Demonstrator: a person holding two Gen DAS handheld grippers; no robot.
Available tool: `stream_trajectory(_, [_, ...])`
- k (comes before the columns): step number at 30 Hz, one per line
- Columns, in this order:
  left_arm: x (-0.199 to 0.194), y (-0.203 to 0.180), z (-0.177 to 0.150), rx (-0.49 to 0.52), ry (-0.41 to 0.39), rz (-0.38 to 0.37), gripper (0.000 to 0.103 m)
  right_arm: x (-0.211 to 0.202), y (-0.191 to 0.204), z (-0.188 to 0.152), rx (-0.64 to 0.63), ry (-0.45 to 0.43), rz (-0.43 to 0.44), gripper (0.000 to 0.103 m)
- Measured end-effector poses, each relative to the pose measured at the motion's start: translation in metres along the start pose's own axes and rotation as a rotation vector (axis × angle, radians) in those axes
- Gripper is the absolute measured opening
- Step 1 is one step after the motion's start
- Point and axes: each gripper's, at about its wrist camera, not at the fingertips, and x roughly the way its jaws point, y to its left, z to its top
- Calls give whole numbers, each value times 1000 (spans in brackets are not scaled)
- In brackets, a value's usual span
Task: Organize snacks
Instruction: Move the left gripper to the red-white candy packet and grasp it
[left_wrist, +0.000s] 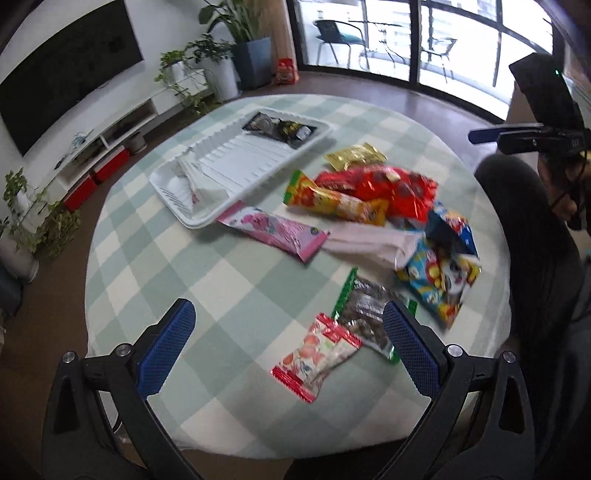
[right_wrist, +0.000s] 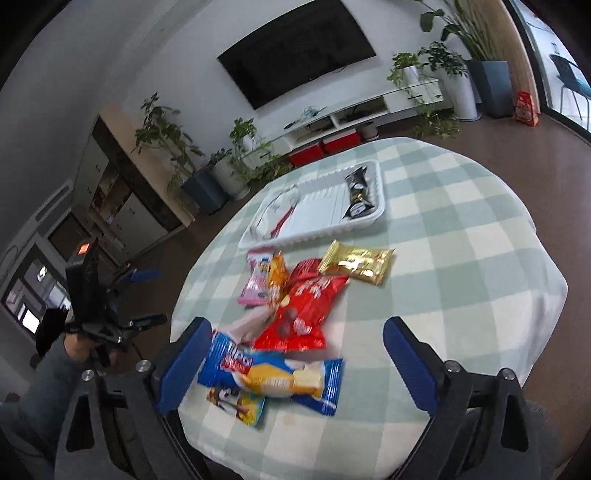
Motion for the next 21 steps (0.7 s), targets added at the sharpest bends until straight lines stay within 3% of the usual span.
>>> stream_trajectory(5, [17, -9, -16, 107, 89, -41, 103, 9, 26, -17, -120, 39, 18, 85])
stream_trajectory(12, [45, 4, -16, 136, 173, -142, 98, 19, 44, -25, -192, 71, 31, 85])
stream_trajectory(15, [58, 6, -16, 156, 209, -183, 89, 19, 43, -25, -189, 77, 28, 85])
stream_trajectory(17, [66, 9, -15, 154, 232, -207, 78, 19, 42, -24, -182, 77, 24, 85])
stream_trajectory(21, [83, 11, -15, 161, 280, -254, 74, 21, 41, -24, -172, 85, 23, 85])
